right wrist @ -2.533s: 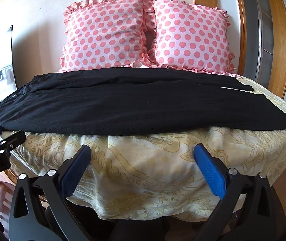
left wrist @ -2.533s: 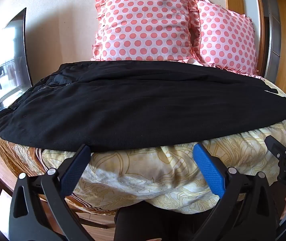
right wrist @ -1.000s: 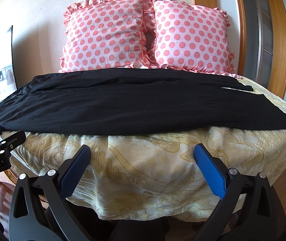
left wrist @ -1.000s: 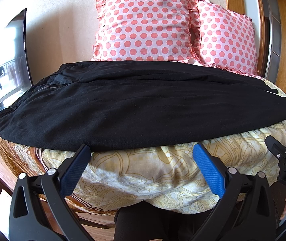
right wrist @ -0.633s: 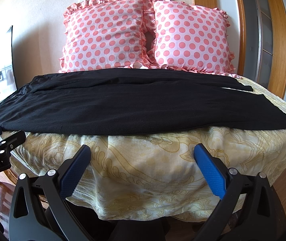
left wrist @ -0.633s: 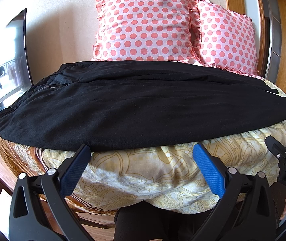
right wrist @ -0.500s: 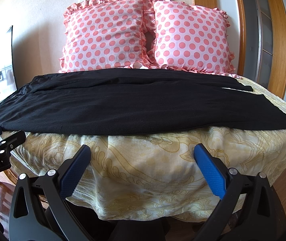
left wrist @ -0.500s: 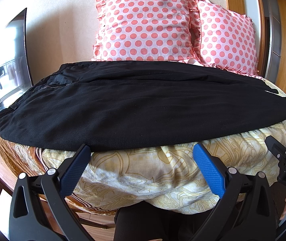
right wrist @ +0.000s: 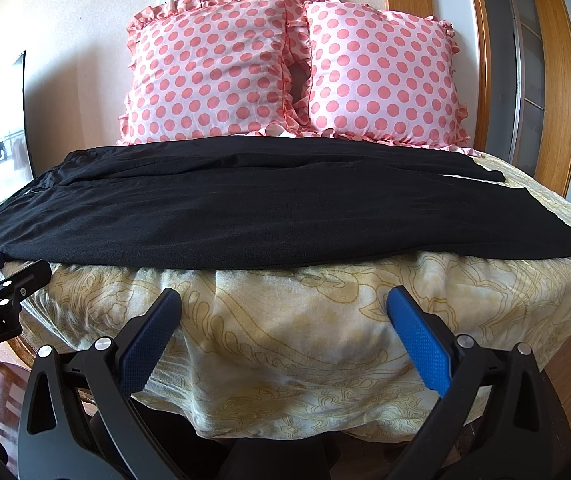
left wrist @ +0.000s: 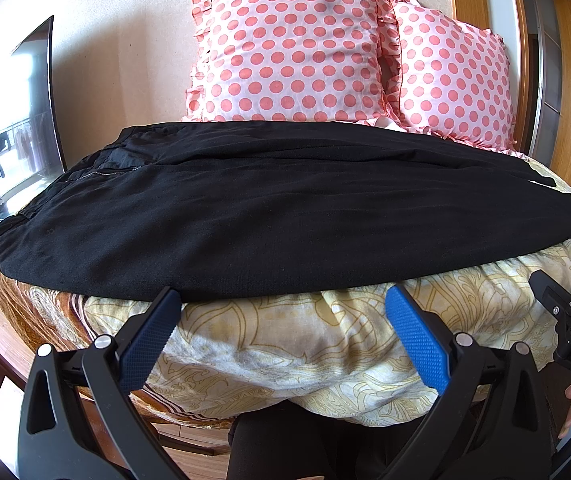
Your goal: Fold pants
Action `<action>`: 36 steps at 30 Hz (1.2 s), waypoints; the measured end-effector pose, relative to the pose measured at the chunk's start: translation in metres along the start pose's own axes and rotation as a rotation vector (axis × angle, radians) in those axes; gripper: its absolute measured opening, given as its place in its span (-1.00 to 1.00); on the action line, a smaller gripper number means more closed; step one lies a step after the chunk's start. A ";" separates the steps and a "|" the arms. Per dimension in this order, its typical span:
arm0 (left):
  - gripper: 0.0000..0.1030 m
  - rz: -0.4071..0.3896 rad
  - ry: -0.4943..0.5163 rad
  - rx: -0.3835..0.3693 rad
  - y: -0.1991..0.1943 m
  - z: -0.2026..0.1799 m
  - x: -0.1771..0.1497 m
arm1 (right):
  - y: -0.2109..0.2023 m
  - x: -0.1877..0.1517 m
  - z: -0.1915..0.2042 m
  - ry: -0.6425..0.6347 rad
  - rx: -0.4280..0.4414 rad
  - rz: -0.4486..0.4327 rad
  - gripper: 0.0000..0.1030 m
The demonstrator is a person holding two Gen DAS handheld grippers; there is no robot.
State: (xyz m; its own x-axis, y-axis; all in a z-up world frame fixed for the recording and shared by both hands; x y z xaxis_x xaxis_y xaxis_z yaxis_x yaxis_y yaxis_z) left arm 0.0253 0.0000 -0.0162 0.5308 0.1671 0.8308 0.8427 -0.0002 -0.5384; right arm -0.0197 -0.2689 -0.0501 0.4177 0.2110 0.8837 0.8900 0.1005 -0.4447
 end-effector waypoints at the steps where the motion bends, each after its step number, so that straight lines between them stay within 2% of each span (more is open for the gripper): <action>1: 0.97 -0.001 0.000 0.000 0.000 0.000 0.000 | 0.000 0.000 0.000 0.000 0.000 -0.001 0.97; 7: 0.97 0.009 0.005 -0.007 0.000 0.000 0.000 | 0.001 0.001 -0.001 -0.006 0.020 0.015 0.97; 10: 0.97 0.047 0.000 -0.069 -0.012 0.001 0.004 | 0.001 0.010 -0.013 0.002 0.033 0.021 0.97; 13: 0.97 0.027 -0.014 -0.145 -0.026 0.000 0.015 | -0.011 0.032 -0.049 0.032 -0.011 -0.029 0.97; 15: 0.97 -0.016 -0.001 -0.137 -0.035 -0.001 0.030 | -0.015 0.053 -0.076 0.053 -0.045 -0.046 0.97; 18: 0.97 -0.049 -0.013 -0.138 -0.027 0.003 0.059 | 0.002 0.095 -0.124 0.084 -0.066 -0.017 0.97; 21: 0.97 -0.093 -0.018 -0.106 -0.013 0.006 0.088 | 0.042 0.139 -0.176 0.139 -0.105 0.038 0.97; 24: 0.97 -0.132 -0.041 -0.060 0.004 0.012 0.113 | 0.100 0.170 -0.231 0.224 -0.171 0.141 0.97; 29: 0.97 -0.161 -0.059 0.054 0.038 0.024 0.135 | 0.197 0.189 -0.309 0.372 -0.324 0.313 0.96; 31: 0.97 -0.139 -0.083 0.059 0.051 0.030 0.137 | 0.231 0.190 -0.331 0.405 -0.377 0.371 0.55; 33: 0.97 -0.111 -0.106 0.039 0.063 0.034 0.137 | 0.261 0.185 -0.349 0.451 -0.420 0.421 0.39; 36: 0.97 -0.103 -0.138 0.041 0.074 0.041 0.134 | 0.298 0.170 -0.367 0.580 -0.415 0.472 0.18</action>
State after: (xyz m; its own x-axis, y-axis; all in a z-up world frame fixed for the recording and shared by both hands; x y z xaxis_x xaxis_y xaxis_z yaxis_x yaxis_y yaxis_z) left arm 0.1556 0.0626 0.0498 0.4217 0.2980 0.8563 0.8863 0.0636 -0.4587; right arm 0.3831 -0.5597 0.0212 0.6885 -0.4009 0.6044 0.5467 -0.2607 -0.7957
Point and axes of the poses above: each gripper's, at about its wrist camera, not at the fingertips, and y roughly the way its jaws point, z to its left, x to its top, the point moved 3 cm from there along y, roughly the way its jaws point, and after that the axes turned 11 degrees about -y, right-handed, at the moved point
